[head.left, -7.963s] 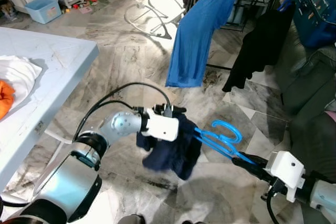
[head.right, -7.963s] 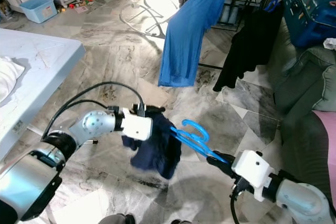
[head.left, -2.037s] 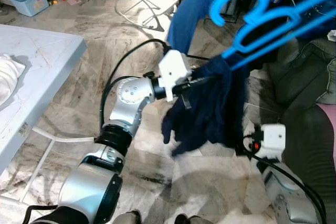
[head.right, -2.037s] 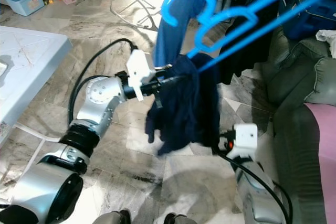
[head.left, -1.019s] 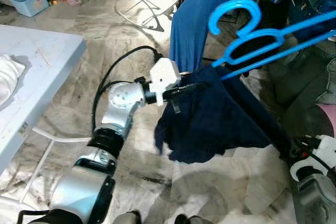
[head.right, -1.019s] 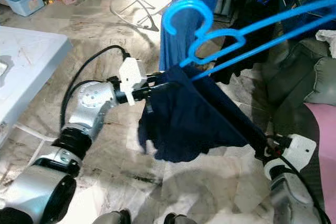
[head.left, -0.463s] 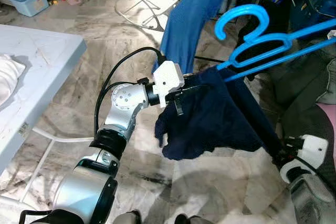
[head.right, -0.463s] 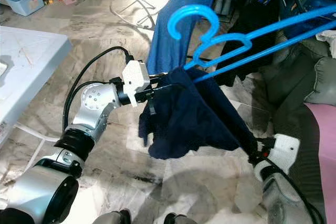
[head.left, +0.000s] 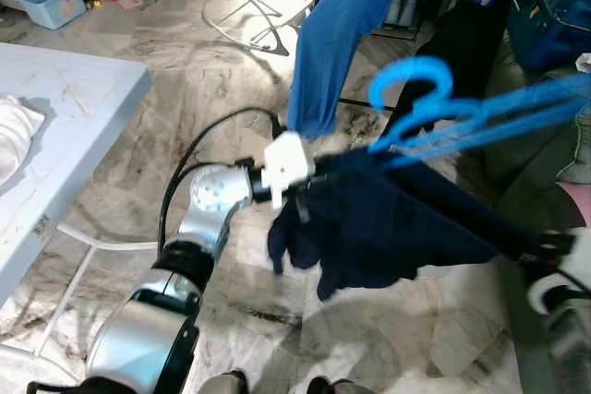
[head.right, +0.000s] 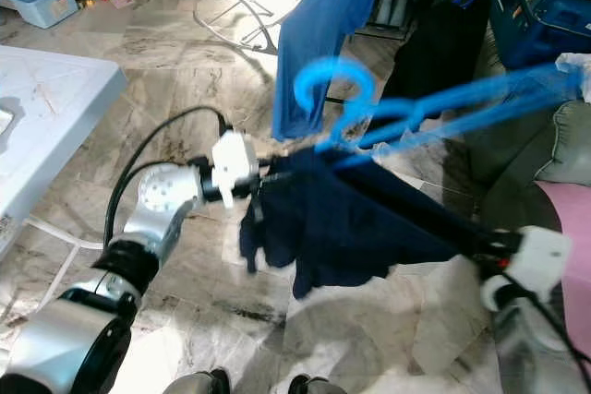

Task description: Hang hanger

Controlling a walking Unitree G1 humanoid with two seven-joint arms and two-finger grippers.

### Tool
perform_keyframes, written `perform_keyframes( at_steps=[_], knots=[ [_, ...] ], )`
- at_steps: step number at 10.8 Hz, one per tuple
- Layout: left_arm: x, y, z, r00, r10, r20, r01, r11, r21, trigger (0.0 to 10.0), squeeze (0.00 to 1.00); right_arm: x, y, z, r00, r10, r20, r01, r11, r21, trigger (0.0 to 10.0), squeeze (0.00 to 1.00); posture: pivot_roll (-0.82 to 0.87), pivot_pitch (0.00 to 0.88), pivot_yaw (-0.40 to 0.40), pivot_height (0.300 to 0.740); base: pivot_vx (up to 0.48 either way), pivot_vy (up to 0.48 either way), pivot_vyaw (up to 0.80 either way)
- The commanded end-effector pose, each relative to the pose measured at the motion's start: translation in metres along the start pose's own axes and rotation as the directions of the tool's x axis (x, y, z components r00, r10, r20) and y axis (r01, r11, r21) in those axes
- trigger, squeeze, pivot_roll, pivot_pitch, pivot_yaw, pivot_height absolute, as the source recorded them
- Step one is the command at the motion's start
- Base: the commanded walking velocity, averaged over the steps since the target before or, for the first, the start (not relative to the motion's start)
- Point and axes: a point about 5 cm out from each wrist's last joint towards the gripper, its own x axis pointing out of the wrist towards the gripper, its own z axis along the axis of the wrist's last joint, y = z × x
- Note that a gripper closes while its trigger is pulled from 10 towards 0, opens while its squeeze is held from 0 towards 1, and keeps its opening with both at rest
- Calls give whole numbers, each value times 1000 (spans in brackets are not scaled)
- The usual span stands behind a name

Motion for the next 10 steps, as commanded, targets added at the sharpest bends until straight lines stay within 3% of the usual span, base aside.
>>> perform_keyframes(
  at_steps=[1, 4, 6, 10],
  knots=[
    [-17, 6, -4, 998, 63, -13, -63, 998, 14, 0, 0, -9, -34, 10, 988, -155, 9, 155, 988, -5, 0, 0, 73, 156, -95, 740, 0, 0, 0],
    [-29, -16, -29, 994, 37, -99, -43, 998, -54, 0, 0, -8, -41, 67, 966, -180, 183, 190, 981, -38, 0, 0, 61, 153, -85, 740, 0, 0, 0],
    [-32, -32, -39, 993, -7, -120, -2, 997, -82, 0, 0, -4, -35, 95, 956, -152, 251, 176, 981, -79, 0, 0, 59, 155, -86, 740, 0, 0, 0],
    [-44, -43, -49, 987, -53, -154, 35, 993, -114, 0, 0, 11, -32, 111, 950, -150, 275, 183, 978, -96, 0, 0, 68, 160, -93, 740, 0, 0, 0]
  ],
)
